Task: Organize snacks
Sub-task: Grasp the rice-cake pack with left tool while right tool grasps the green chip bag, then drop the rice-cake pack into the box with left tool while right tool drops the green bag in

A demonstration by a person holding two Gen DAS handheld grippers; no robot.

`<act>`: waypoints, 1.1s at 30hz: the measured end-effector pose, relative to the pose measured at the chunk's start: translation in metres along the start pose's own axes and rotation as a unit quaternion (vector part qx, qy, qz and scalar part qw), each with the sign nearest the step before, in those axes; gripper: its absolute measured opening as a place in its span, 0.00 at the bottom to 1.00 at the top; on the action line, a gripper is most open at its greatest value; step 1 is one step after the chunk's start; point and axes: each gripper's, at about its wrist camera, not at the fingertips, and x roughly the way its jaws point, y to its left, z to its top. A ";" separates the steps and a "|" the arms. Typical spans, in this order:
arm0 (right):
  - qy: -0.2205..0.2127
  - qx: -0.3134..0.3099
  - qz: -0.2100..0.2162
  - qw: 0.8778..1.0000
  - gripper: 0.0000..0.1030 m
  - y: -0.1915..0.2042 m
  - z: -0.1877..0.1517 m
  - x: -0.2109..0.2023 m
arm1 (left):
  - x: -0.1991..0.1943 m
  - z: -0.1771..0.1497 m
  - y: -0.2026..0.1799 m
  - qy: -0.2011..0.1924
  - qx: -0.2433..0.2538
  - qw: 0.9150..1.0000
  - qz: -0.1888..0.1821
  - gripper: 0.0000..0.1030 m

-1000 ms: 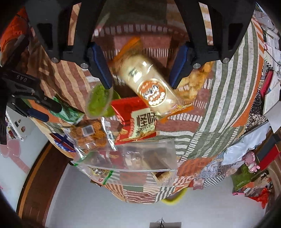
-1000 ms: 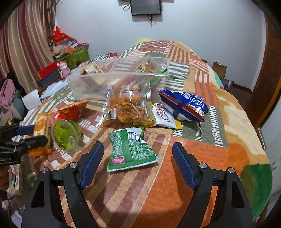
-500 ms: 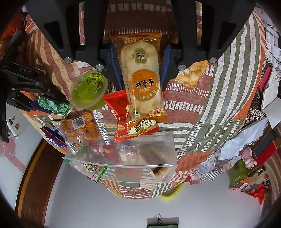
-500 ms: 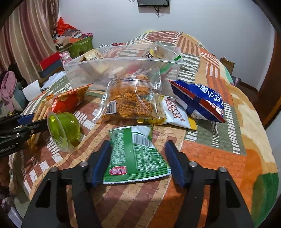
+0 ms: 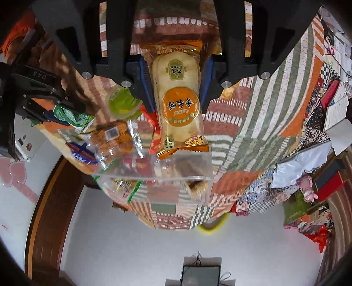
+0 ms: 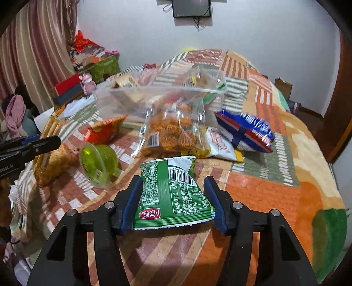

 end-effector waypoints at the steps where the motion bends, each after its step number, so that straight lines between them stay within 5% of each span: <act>1: -0.007 0.002 -0.001 1.000 0.53 -0.001 0.003 -0.004 | -0.002 0.003 0.000 -0.004 0.000 1.000 -0.002 0.38; 18: -0.108 0.024 -0.019 0.994 0.53 -0.014 0.072 -0.022 | 0.000 0.073 -0.026 -0.072 0.019 0.997 -0.034 0.38; 33: -0.125 0.027 -0.020 0.992 0.53 -0.024 0.127 0.014 | 0.061 0.130 -0.033 -0.057 0.014 0.997 -0.057 0.38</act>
